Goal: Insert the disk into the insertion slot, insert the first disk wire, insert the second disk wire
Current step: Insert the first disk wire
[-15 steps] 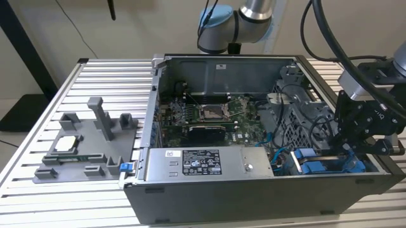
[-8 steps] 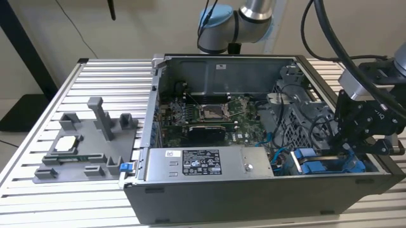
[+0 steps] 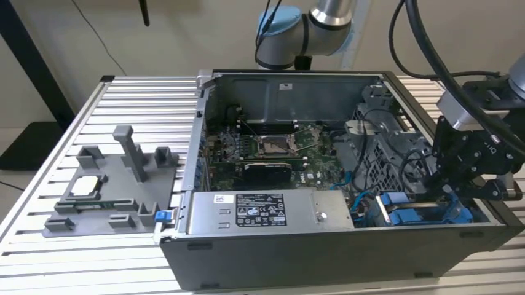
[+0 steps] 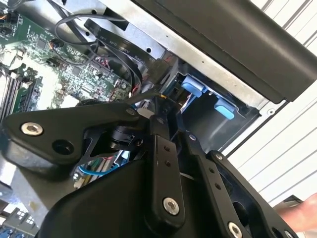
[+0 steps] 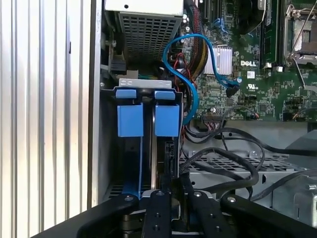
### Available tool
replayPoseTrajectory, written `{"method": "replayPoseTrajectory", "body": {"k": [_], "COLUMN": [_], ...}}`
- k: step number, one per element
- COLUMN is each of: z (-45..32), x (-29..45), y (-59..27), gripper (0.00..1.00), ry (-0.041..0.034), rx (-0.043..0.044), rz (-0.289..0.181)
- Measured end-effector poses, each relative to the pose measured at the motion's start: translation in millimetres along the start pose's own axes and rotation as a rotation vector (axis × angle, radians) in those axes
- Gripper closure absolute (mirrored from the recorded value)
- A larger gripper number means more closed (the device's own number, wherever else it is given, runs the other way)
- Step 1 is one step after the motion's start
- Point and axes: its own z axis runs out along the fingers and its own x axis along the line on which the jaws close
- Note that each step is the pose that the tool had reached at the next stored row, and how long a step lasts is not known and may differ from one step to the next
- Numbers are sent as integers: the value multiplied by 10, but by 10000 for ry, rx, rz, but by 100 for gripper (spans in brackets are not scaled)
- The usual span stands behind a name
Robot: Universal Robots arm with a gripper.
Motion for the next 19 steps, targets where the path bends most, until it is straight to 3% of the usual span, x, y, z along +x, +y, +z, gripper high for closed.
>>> {"method": "replayPoseTrajectory", "body": {"k": [7, 8, 10, 19], "z": [96, 103, 97, -240], "x": [11, 12, 11, -27], "y": [-5, -4, -4, 14], "gripper": [100, 0, 0, 0], "ry": [0, -14, -30, -17], "rx": [9, 6, 10, 10], "rz": [-1, -1, -1, -2]}}
